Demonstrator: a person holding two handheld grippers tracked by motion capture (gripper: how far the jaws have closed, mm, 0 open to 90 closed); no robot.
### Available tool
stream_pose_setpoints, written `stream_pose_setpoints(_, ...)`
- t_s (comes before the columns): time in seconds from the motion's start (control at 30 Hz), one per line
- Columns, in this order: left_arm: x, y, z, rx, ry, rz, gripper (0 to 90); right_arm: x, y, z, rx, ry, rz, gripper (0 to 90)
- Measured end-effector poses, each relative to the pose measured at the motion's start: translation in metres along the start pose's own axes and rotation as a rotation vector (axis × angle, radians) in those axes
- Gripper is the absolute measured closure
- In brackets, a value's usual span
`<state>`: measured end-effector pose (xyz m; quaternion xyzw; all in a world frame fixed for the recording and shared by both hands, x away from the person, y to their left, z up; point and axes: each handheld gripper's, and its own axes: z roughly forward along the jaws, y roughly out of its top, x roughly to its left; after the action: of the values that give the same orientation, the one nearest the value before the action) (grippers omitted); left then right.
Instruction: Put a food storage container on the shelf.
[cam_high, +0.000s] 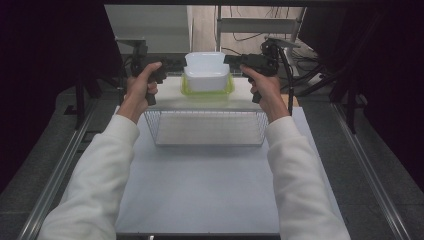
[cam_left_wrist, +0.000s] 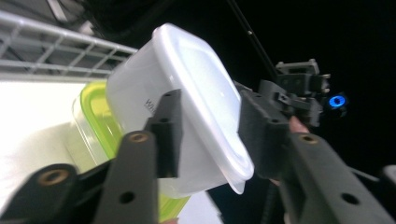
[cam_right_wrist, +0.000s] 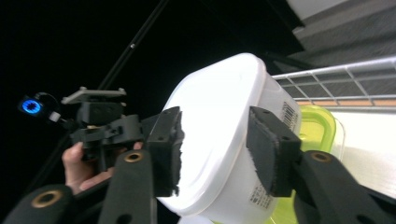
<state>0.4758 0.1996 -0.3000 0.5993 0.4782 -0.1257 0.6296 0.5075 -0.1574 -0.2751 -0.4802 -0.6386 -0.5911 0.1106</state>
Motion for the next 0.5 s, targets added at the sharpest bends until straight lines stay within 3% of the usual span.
stream_pose_setpoints(0.23, -0.028, -0.013, -0.019, 0.010, 0.072, 0.178, 44.6, 0.022, -0.013, -0.019, 0.006, -0.045, -0.184, 44.2)
stream_pose_setpoints(0.4, -0.049, -0.034, -0.036, 0.009, 0.080, 0.267, 38.4, 0.028, -0.031, -0.036, 0.035, -0.055, -0.274, 40.4)
stream_pose_setpoints(0.43, -0.053, -0.040, -0.040, 0.006, 0.056, 0.278, 37.7, 0.028, -0.035, -0.039, 0.043, -0.057, -0.293, 40.1)
stream_pose_setpoints(0.5, -0.061, -0.052, -0.044, 0.018, 0.089, 0.325, 36.3, 0.029, -0.046, -0.046, 0.062, -0.075, -0.330, 39.9)
